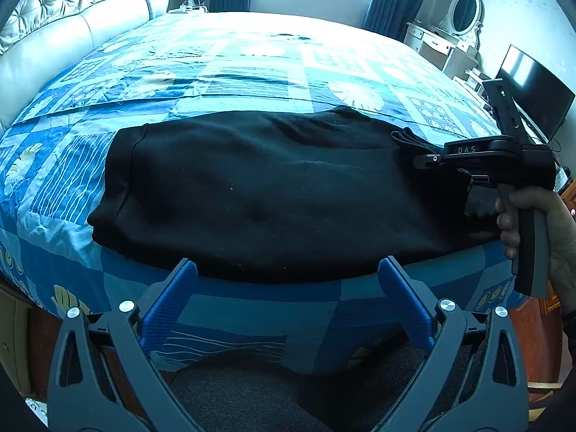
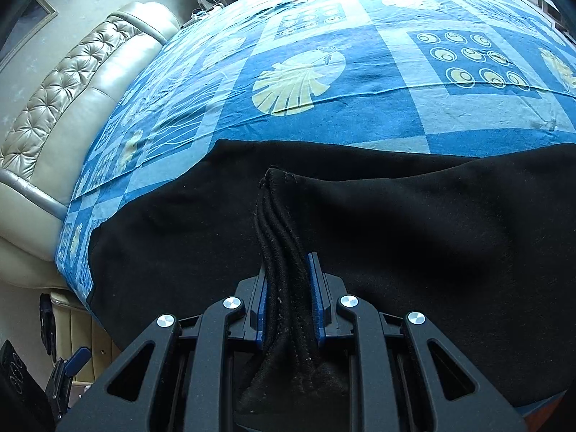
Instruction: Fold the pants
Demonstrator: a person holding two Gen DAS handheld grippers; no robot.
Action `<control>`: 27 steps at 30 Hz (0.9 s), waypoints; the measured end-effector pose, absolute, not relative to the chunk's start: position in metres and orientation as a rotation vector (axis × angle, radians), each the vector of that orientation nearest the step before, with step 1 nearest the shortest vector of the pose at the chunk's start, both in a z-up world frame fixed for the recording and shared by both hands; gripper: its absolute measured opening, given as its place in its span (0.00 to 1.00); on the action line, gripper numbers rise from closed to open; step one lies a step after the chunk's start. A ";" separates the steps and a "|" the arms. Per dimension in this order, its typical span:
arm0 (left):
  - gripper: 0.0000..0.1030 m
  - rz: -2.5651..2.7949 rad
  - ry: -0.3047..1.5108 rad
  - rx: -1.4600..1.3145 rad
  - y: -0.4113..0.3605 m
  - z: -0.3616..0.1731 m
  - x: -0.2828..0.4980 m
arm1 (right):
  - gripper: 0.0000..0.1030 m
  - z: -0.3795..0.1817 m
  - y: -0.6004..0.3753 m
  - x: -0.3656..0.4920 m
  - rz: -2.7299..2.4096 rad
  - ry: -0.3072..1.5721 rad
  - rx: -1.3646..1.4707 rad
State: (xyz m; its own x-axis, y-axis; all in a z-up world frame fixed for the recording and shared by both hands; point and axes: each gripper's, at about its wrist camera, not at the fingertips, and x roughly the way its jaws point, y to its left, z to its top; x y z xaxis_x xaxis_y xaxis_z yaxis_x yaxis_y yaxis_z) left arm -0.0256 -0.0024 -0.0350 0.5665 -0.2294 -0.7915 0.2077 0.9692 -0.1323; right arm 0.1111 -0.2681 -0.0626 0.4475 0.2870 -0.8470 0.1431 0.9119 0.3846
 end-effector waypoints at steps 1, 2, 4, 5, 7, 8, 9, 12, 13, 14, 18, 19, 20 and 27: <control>0.98 -0.258 0.934 -0.025 -0.003 -0.035 -0.026 | 0.20 -0.063 -0.267 0.111 0.090 1.113 0.432; 0.98 -0.258 0.935 -0.026 -0.002 -0.035 -0.025 | 0.20 -0.064 -0.266 0.111 0.090 1.112 0.434; 0.98 -0.258 0.935 -0.027 -0.002 -0.035 -0.025 | 0.21 -0.066 -0.265 0.111 0.090 1.112 0.441; 0.98 -0.258 0.935 -0.026 -0.002 -0.035 -0.025 | 0.22 -0.066 -0.265 0.111 0.089 1.112 0.444; 0.98 -0.258 0.936 -0.027 -0.002 -0.035 -0.025 | 0.24 -0.067 -0.264 0.111 0.087 1.110 0.448; 0.98 -0.258 0.936 -0.027 -0.002 -0.035 -0.025 | 0.24 -0.067 -0.263 0.111 0.086 1.110 0.448; 0.98 -0.257 0.936 -0.028 -0.003 -0.036 -0.026 | 0.26 -0.068 -0.262 0.111 0.086 1.108 0.450; 0.98 -0.256 0.939 -0.032 -0.003 -0.037 -0.026 | 0.29 -0.067 -0.260 0.110 0.091 1.105 0.458; 0.98 -0.256 0.940 -0.033 -0.003 -0.038 -0.025 | 0.30 -0.067 -0.260 0.110 0.095 1.104 0.462; 0.98 -0.256 0.941 -0.034 -0.003 -0.038 -0.025 | 0.31 -0.067 -0.259 0.110 0.101 1.103 0.469; 0.98 -0.254 0.944 -0.039 -0.002 -0.038 -0.025 | 0.31 -0.066 -0.254 0.109 0.121 1.103 0.477; 0.98 -0.253 0.944 -0.039 -0.002 -0.039 -0.025 | 0.31 -0.066 -0.253 0.109 0.124 1.102 0.479; 0.98 -0.254 0.944 -0.039 -0.001 -0.038 -0.025 | 0.32 -0.066 -0.252 0.108 0.127 1.100 0.484; 0.98 -0.249 0.947 -0.046 0.002 -0.038 -0.022 | 0.32 -0.065 -0.253 0.099 0.153 1.081 0.552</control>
State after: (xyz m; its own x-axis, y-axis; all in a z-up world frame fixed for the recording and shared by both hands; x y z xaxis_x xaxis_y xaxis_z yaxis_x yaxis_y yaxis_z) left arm -0.0220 0.0019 -0.0382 0.5576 -0.2316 -0.7971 0.1911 0.9703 -0.1482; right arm 0.0991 -0.2525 -0.0651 0.4744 0.3806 -0.7938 0.1450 0.8556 0.4969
